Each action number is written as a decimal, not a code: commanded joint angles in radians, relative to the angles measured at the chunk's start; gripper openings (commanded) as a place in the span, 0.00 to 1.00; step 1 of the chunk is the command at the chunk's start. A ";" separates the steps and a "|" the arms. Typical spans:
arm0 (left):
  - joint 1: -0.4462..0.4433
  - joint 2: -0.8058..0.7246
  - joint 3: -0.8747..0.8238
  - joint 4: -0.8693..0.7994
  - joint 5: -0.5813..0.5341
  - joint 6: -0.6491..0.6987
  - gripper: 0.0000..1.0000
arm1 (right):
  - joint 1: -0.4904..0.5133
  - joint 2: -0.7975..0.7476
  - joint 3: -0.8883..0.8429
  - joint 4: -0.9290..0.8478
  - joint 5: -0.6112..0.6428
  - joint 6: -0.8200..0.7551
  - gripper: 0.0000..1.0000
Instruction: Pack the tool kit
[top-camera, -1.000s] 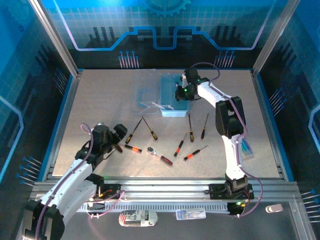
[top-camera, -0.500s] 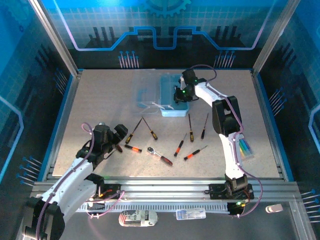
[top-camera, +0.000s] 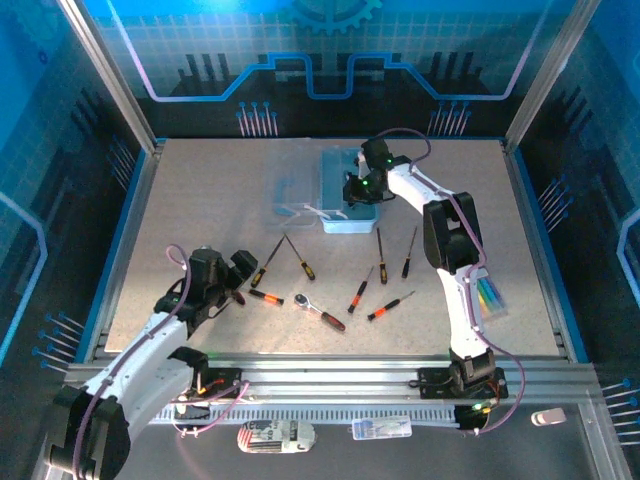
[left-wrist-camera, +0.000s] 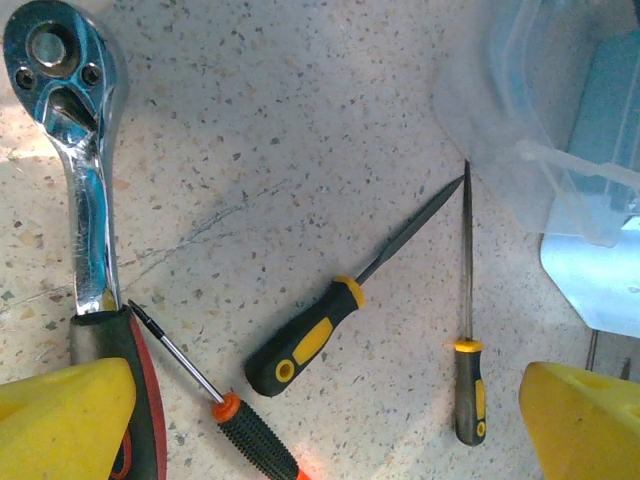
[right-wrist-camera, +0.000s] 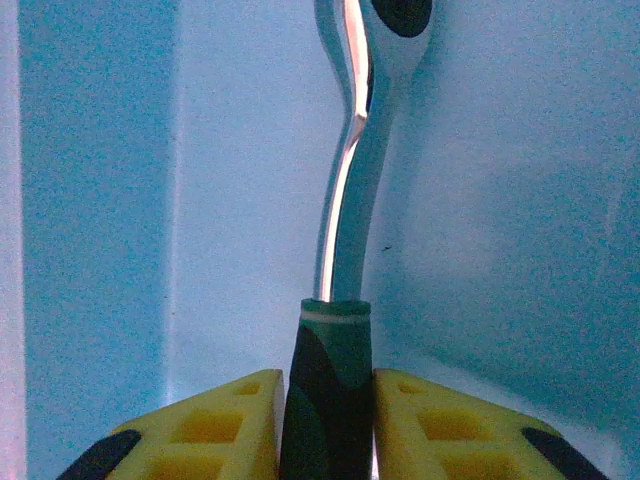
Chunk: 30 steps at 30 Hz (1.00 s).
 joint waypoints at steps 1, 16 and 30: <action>0.009 0.008 0.029 0.022 0.027 0.006 0.99 | 0.011 -0.067 0.029 -0.026 -0.029 -0.006 0.33; 0.012 0.014 0.078 -0.044 -0.034 0.042 0.99 | 0.003 -0.191 0.002 -0.063 0.086 -0.021 0.38; 0.097 0.246 0.215 -0.165 -0.045 0.151 0.80 | 0.009 -0.698 -0.704 0.412 -0.006 0.033 0.39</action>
